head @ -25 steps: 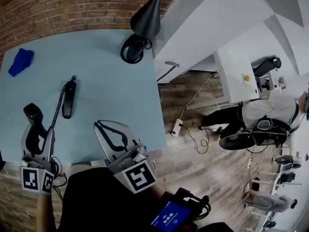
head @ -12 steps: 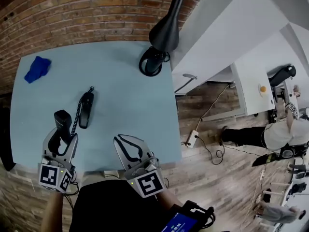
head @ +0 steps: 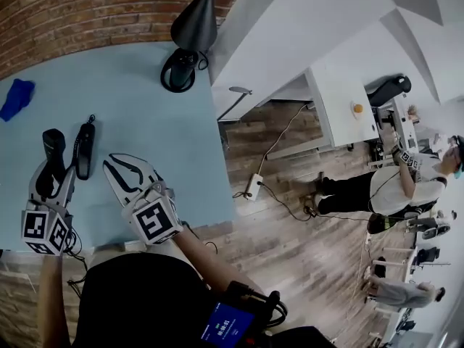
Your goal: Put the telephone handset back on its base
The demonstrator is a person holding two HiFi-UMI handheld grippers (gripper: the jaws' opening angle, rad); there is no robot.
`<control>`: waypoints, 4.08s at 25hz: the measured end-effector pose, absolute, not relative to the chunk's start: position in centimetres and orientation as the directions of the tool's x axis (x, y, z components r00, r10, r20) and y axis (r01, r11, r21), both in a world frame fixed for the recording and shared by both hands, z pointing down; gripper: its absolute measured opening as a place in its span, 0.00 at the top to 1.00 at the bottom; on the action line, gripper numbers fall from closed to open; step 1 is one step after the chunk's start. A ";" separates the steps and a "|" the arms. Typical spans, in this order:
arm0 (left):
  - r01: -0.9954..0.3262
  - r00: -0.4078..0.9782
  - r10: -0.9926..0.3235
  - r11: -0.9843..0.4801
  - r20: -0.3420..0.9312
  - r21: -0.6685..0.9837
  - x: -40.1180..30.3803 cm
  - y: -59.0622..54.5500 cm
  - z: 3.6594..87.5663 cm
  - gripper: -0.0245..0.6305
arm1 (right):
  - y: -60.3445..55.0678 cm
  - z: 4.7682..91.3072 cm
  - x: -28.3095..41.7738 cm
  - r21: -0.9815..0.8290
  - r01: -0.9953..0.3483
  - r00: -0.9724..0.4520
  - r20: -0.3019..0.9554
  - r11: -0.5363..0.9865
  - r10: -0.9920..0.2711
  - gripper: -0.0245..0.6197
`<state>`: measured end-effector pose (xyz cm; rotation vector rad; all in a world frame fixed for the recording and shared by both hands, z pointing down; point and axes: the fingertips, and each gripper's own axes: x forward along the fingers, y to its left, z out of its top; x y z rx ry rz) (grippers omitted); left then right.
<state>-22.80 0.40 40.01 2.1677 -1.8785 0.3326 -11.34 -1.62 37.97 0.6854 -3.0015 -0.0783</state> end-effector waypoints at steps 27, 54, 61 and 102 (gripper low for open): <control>-0.983 0.145 -0.703 -0.024 0.696 0.181 -26.2 -2.1 54.0 0.55 | -1.8 43.9 -8.4 -0.008 -0.488 -0.863 0.156 0.873 -0.481 0.86; -0.990 0.071 -0.453 0.078 0.889 0.119 -28.1 -6.2 65.7 0.54 | -2.6 48.8 -2.8 -0.118 -0.656 -0.748 0.237 0.746 -0.620 0.87; -0.992 0.059 -0.438 0.071 0.897 0.100 -27.9 -6.0 66.4 0.54 | -2.9 49.2 -2.0 -0.120 -0.662 -0.742 0.247 0.740 -0.623 0.87; -0.993 0.121 -0.987 -0.121 0.105 0.010 -30.1 0.0 31.9 0.92 | -5.8 30.3 -11.1 -0.106 -0.426 -0.897 -0.078 0.898 -0.435 0.86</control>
